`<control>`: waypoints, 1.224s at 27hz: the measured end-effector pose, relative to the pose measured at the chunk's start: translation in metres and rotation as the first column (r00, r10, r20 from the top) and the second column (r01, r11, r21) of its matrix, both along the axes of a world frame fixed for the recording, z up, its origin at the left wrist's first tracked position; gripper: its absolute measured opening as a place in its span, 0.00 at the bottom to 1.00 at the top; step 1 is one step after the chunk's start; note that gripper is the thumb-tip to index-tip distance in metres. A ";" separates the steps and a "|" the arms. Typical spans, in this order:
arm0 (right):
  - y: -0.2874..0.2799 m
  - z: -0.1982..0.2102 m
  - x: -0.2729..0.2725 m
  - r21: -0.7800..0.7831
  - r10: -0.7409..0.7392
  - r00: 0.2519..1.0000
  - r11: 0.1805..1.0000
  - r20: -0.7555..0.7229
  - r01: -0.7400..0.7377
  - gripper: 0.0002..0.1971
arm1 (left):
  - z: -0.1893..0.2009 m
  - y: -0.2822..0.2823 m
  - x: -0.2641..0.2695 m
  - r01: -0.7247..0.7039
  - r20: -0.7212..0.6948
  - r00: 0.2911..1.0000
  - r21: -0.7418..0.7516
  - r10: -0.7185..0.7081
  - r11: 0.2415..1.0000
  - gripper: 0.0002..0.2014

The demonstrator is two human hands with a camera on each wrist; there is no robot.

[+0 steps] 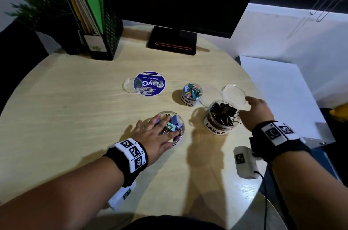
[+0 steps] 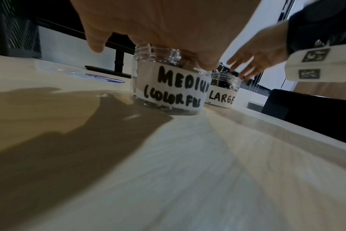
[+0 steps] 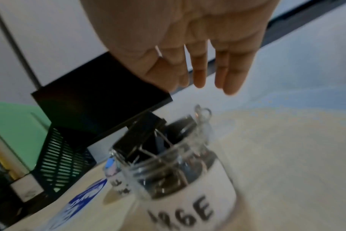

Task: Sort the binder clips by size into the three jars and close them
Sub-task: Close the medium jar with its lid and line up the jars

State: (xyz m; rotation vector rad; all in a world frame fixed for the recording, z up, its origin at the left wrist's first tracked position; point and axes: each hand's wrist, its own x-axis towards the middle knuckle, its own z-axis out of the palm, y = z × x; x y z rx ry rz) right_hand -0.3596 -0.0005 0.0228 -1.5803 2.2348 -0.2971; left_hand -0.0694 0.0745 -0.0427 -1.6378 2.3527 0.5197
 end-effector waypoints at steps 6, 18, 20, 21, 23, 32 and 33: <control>0.001 -0.028 0.012 0.169 0.193 0.977 0.964 0.087 -0.205 0.54 | -0.005 0.001 -0.010 -0.018 -0.091 0.996 -0.024 0.016 1.000 0.38; -0.022 -0.028 0.082 0.116 0.425 0.889 0.888 0.169 -0.446 0.60 | -0.018 0.023 -0.012 -0.058 -0.145 0.989 -0.219 0.026 0.974 0.23; -0.029 -0.031 0.089 0.103 0.438 0.878 0.881 0.192 -0.462 0.61 | -0.020 0.025 -0.013 -0.082 -0.168 0.985 -0.211 0.047 0.974 0.23; -0.032 -0.032 0.090 0.101 0.447 0.871 0.875 0.205 -0.473 0.61 | -0.021 0.026 -0.013 -0.086 -0.172 0.984 -0.223 0.048 0.971 0.23; -0.037 -0.034 0.086 0.103 0.468 0.855 0.861 0.225 -0.498 0.59 | -0.023 0.026 -0.013 -0.080 -0.171 0.985 -0.248 0.038 0.966 0.25; -0.055 -0.056 0.035 0.319 0.520 0.835 0.834 -0.179 -0.451 0.33 | -0.014 0.028 -0.017 -0.083 -0.150 0.988 -0.294 0.040 0.952 0.20; -0.054 -0.059 0.035 0.314 0.525 0.833 0.832 -0.176 -0.458 0.31 | -0.013 0.028 -0.018 -0.091 -0.160 0.986 -0.295 0.044 0.951 0.20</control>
